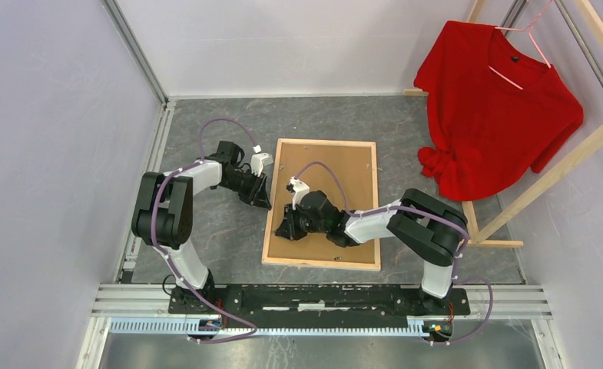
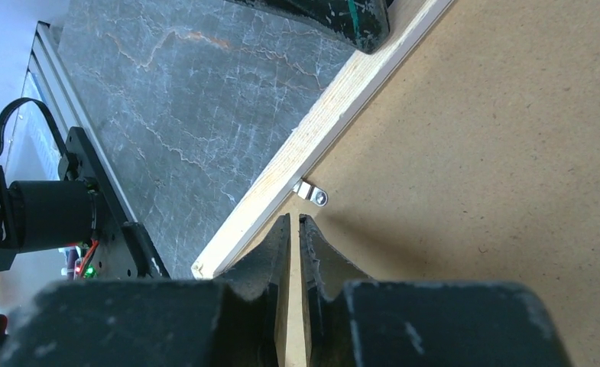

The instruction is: Put the photo into the frame

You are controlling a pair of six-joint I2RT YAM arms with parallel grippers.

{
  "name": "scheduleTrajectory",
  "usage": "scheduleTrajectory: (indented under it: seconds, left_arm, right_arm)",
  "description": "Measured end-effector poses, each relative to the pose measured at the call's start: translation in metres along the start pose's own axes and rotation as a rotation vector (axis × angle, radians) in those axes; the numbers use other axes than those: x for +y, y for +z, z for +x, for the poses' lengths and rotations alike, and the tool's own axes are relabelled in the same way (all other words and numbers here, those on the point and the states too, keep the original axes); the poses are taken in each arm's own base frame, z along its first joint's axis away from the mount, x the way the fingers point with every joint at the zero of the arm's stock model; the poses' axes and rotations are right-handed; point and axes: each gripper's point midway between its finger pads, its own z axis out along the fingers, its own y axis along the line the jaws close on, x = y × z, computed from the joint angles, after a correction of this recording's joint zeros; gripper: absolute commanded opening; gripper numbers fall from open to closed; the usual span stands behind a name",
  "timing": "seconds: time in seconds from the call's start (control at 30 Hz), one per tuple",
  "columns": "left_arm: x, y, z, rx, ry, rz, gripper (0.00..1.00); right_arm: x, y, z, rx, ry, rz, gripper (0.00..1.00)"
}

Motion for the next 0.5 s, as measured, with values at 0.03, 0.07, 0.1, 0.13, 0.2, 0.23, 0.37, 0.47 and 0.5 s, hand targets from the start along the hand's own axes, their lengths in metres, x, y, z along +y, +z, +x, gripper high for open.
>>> scheduleTrajectory:
  seconds: [0.03,0.07,0.1,0.13,0.2,0.23,0.37,0.47,0.5]
  left_arm:
    - [0.0,0.0,0.0,0.0,0.0,0.001,0.31]
    - [0.0,0.0,0.0,0.0,-0.001,0.001,0.32]
    - [0.0,0.0,0.0,0.0,-0.001,0.001,0.32]
    - [0.0,0.0,0.0,0.001,-0.001,0.001,0.32]
    - [0.0,0.0,0.0,0.001,-0.001,0.001,0.32]
    - [0.0,0.0,0.0,0.001,-0.001,0.0,0.32]
    - [0.0,0.0,0.0,0.001,-0.001,0.0,0.32]
    - [0.0,0.0,0.0,0.001,-0.001,0.0,0.32]
    - [0.0,0.0,0.0,0.001,-0.001,-0.001,0.32]
  right_arm:
    - [-0.001,0.001,0.001,0.005,0.001,0.0,0.13]
    - [-0.002,0.002,0.003,0.011,0.002,0.001,0.13]
    - [-0.002,0.004,0.004,0.014,0.002,0.003,0.13]
    - [-0.004,0.005,0.006,0.019,0.003,0.006,0.13]
    - [-0.004,0.007,0.005,0.018,0.005,0.006,0.13]
    - [-0.003,0.009,0.004,0.017,0.005,0.004,0.13]
    - [-0.002,0.012,0.004,0.017,0.006,0.003,0.13]
    - [-0.002,0.013,0.002,0.015,0.005,0.002,0.13]
    - [-0.001,0.013,0.003,0.015,0.004,0.001,0.13]
